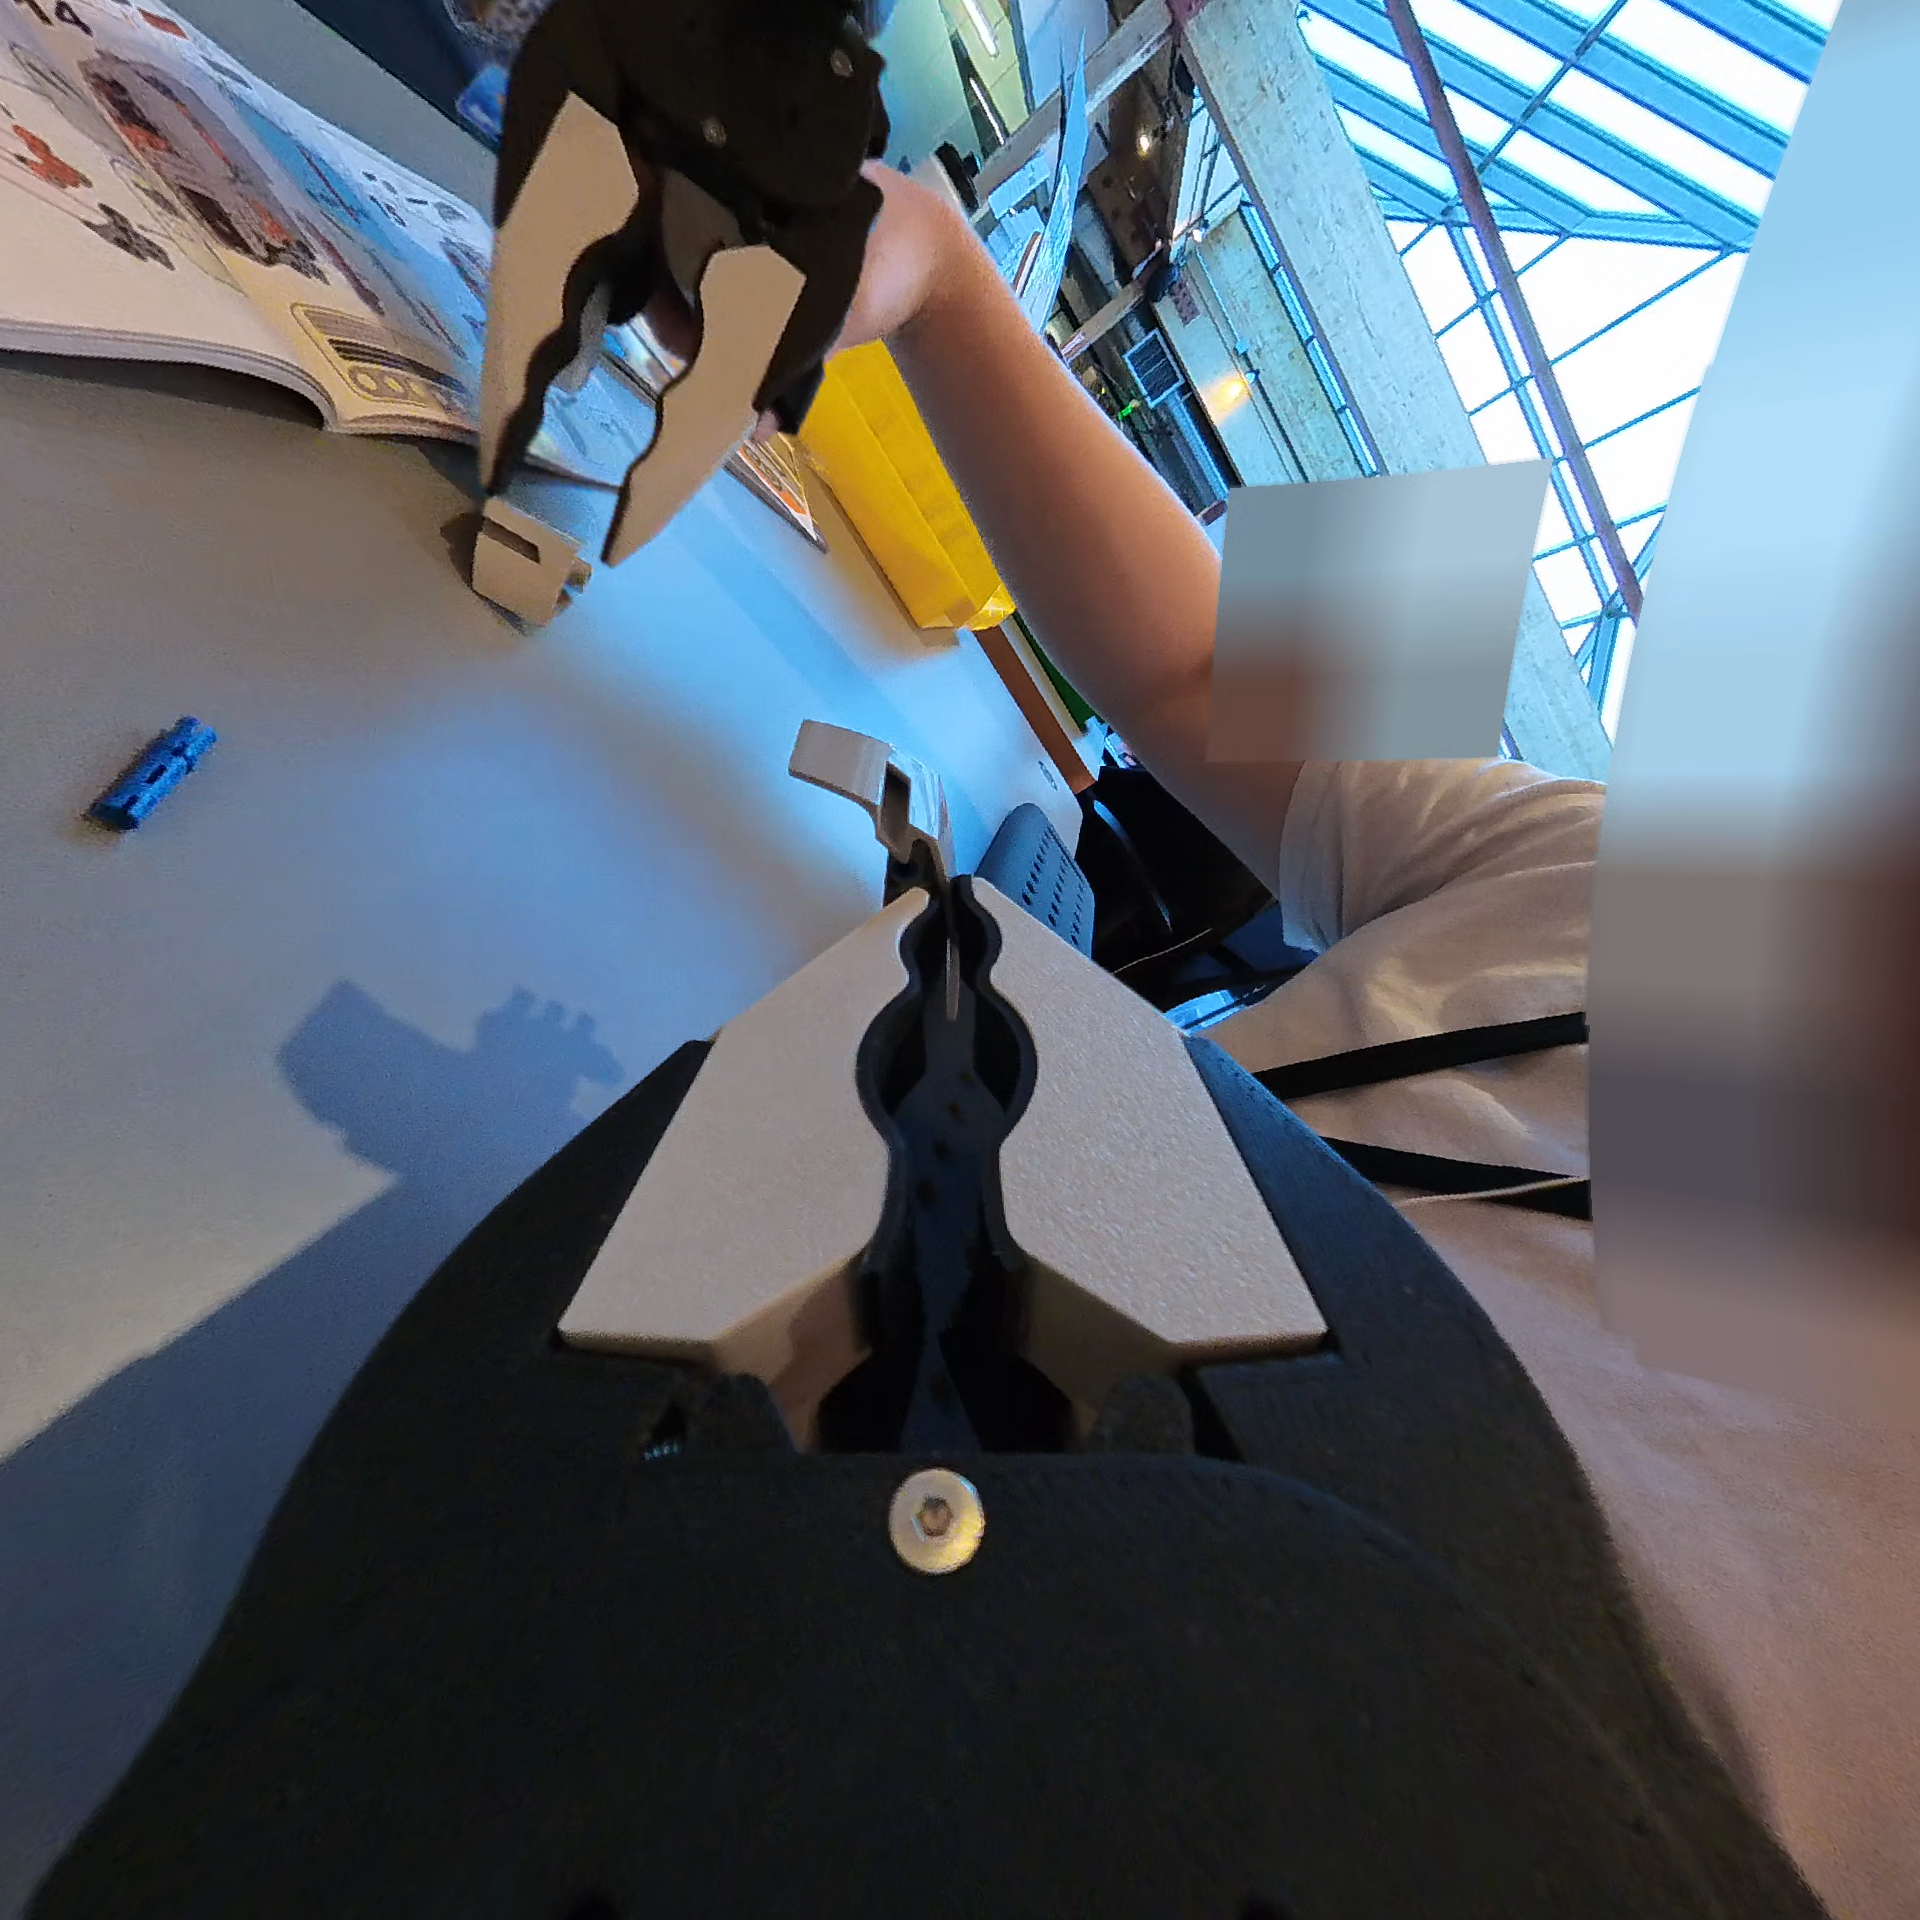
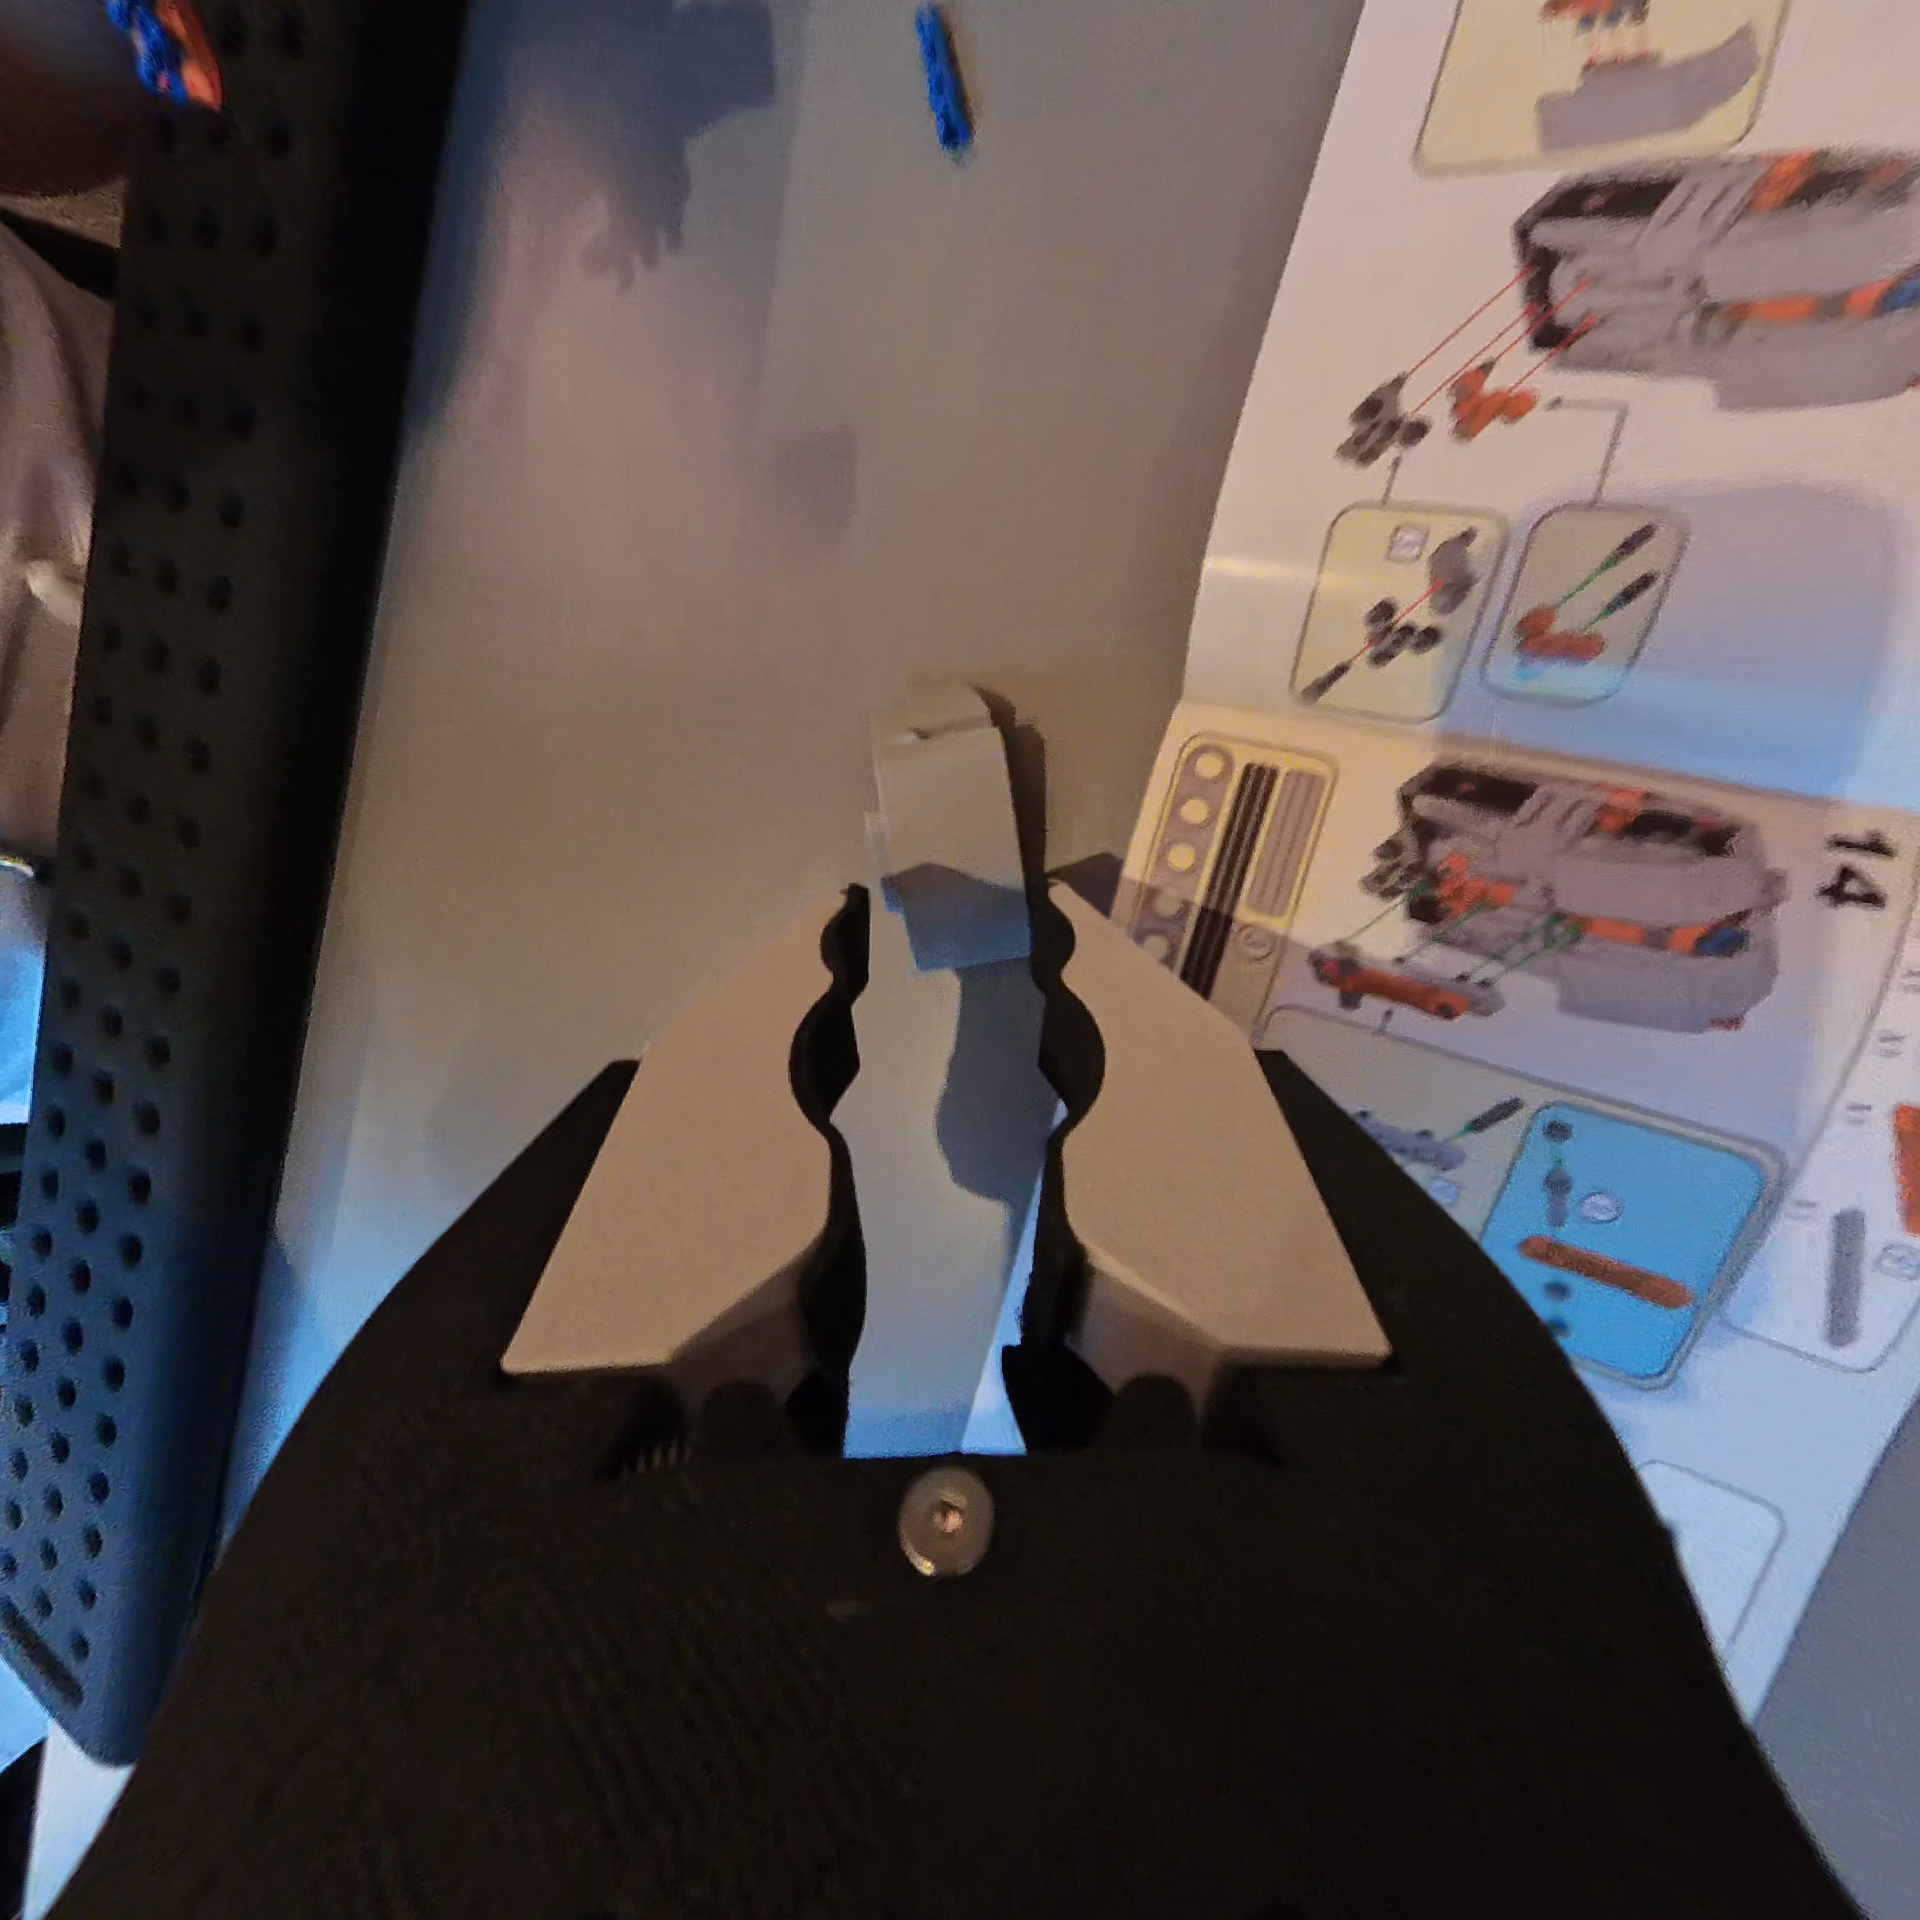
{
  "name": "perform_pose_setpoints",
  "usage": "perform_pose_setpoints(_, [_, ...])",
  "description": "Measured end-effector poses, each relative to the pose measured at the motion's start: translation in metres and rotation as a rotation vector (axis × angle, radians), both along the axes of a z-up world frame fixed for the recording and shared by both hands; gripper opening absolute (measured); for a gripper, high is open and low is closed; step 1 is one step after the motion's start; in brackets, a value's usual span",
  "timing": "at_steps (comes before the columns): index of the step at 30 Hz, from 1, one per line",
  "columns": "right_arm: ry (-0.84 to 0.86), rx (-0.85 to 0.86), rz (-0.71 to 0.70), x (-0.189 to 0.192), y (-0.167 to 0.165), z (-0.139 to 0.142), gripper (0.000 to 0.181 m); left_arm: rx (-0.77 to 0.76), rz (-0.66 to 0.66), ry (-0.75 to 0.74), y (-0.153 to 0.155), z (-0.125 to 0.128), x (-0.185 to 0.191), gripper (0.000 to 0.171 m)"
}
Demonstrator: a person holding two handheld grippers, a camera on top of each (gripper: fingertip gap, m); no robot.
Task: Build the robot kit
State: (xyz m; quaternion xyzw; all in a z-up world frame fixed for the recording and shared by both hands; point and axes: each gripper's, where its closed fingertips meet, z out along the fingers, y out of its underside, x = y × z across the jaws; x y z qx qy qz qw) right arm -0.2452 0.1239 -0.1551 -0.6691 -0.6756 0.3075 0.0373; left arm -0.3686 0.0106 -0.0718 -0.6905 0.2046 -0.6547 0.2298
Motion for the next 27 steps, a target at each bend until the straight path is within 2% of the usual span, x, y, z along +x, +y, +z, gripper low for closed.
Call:
perform_pose_setpoints(6, [0.064, -0.171, -0.065, 0.004, -0.026, 0.007, 0.030, 0.009, 0.012, -0.009, 0.004, 0.003, -0.007, 0.000])
perform_pose_setpoints(10, [0.073, -0.294, -0.157, -0.001, -0.027, 0.004, 0.027, 0.004, 0.006, 0.000, 0.006, 0.002, -0.007, 0.000])
perform_pose_setpoints(14, [0.067, -0.470, -0.175, -0.004, -0.031, 0.006, 0.027, 0.003, 0.000, 0.010, 0.007, 0.001, -0.006, 0.000])
perform_pose_setpoints(17, [0.075, -0.528, -0.218, -0.011, -0.023, 0.007, 0.026, -0.002, -0.002, 0.014, 0.007, 0.000, -0.005, 0.000])
perform_pose_setpoints(18, [0.073, -0.538, -0.235, -0.014, -0.020, 0.008, 0.024, -0.004, -0.003, 0.016, 0.007, 0.000, -0.004, 0.000])
perform_pose_setpoints(19, [0.063, -0.542, -0.238, -0.016, -0.020, 0.008, 0.009, -0.006, -0.003, 0.018, 0.007, -0.001, -0.004, 0.000])
perform_pose_setpoints(20, [0.054, -0.567, -0.216, -0.017, -0.026, 0.011, 0.003, -0.005, -0.002, 0.018, 0.007, 0.000, -0.004, 0.000])
perform_pose_setpoints(22, [0.050, -0.525, -0.138, -0.018, -0.040, 0.015, 0.000, -0.002, 0.008, 0.015, 0.009, 0.001, -0.004, 0.000])
perform_pose_setpoints(24, [0.147, -0.364, -0.116, -0.027, -0.041, 0.025, 0.000, 0.011, 0.039, 0.001, 0.014, 0.005, -0.008, 0.000])
perform_pose_setpoints(27, [0.585, -0.243, -0.289, -0.057, -0.027, 0.085, 0.000, 0.033, 0.097, -0.033, 0.025, 0.014, -0.014, 0.000])
